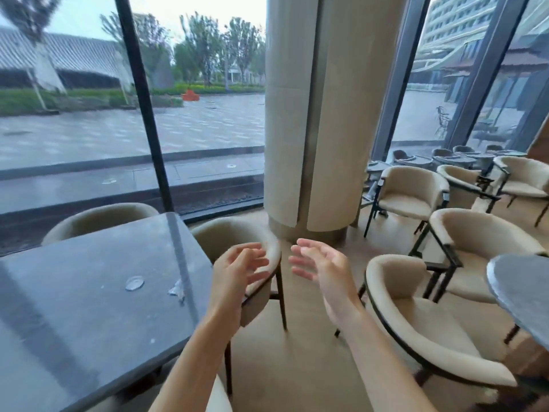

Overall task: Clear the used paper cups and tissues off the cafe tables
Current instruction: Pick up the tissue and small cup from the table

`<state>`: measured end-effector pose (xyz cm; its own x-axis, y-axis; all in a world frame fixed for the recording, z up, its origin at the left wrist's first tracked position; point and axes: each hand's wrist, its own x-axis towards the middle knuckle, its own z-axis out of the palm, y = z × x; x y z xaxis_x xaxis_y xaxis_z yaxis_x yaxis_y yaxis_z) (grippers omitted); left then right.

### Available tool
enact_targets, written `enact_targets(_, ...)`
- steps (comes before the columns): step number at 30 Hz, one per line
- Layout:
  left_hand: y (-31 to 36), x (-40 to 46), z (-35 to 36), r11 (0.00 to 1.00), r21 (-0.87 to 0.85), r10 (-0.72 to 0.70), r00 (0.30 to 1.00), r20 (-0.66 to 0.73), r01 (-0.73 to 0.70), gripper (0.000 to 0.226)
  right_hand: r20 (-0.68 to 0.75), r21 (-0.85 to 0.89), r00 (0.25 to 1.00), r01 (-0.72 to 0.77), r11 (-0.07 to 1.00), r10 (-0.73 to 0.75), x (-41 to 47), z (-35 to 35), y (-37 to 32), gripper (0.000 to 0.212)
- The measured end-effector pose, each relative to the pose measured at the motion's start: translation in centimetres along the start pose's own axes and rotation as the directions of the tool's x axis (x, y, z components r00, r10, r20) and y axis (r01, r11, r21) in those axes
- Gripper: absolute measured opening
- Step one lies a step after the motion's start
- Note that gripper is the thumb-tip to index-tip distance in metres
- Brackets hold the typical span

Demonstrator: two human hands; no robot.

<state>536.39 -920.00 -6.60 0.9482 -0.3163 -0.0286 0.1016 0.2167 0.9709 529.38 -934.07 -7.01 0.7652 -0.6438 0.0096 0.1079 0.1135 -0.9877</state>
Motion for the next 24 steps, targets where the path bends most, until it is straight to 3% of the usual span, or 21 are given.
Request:
enact_targets(11,-3.8,13.3,-5.8,0.998,-0.062,0.004,0.922,-0.386,-0.031,0.022,0.349,-0.122,0.929,-0.090,0.988,0.128,15.6,10.4,6.9,0.014)
enact_targets(16,-6.6,21.0,-8.2,0.989,-0.145,-0.086,0.859,-0.504,0.014,0.020,0.481,-0.230,0.854,-0.095,0.969,0.198,22.4,17.6,9.7,0.013)
enact_targets(24,-9.5,28.0,-16.4,0.977,-0.215,-0.163,0.656,-0.737,0.001,0.022,0.619,-0.353,0.722,-0.096,0.931,0.309,29.7,26.1,14.8,0.016)
